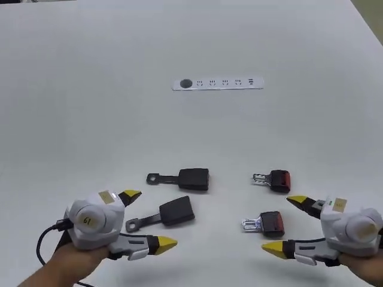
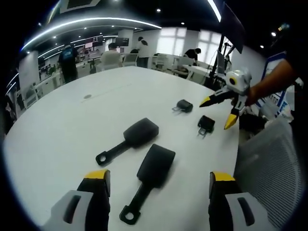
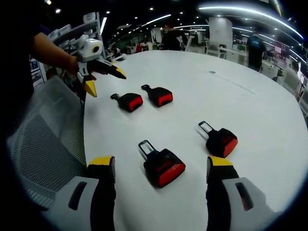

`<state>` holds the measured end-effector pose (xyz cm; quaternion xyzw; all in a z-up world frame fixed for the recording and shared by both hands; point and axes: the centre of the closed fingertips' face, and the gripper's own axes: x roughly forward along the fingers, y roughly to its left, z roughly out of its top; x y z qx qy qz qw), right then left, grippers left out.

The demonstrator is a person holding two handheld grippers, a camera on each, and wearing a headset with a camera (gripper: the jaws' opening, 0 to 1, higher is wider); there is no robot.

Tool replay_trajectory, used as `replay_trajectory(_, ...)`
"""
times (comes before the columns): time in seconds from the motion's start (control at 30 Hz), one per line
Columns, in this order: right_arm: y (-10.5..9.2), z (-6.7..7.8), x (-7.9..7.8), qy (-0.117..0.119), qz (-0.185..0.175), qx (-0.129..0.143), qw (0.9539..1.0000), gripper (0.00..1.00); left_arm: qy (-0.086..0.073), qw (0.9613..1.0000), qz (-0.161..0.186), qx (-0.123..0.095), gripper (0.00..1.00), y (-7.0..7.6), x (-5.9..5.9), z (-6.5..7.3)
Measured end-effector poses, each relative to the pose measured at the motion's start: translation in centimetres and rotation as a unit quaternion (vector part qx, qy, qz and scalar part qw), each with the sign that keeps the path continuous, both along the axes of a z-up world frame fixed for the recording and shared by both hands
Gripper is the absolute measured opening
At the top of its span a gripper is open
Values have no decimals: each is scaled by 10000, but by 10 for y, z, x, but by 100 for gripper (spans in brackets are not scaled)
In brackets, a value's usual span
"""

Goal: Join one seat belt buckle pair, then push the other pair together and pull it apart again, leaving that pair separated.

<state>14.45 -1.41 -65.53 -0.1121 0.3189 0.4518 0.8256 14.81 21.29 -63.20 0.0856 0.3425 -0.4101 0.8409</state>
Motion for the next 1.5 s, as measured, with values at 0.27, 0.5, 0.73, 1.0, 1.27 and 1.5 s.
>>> replay_trajectory(0.27,1,-15,-2,183,286,-120,9994,75,109,9998,-173,54,80,-11,8,-18)
replay_trajectory(0.5,4,-22,-1,269,505,-162,9982,71,160,9987,-417,236,73,-13,11,-34)
replay_trajectory(0.73,3,-28,2,332,693,-280,9967,69,218,9915,-1012,791,64,-6,9,-60)
replay_trajectory(1.0,6,-30,3,316,900,-344,9948,64,179,9883,-1266,831,52,-12,12,-57)
replay_trajectory(1.27,9,-26,2,266,1133,-416,9923,55,-135,9785,-1820,958,34,-17,15,-56)
replay_trajectory(1.5,8,-29,1,67,1361,-636,9886,42,-169,9664,-2321,1090,33,-18,18,-57)
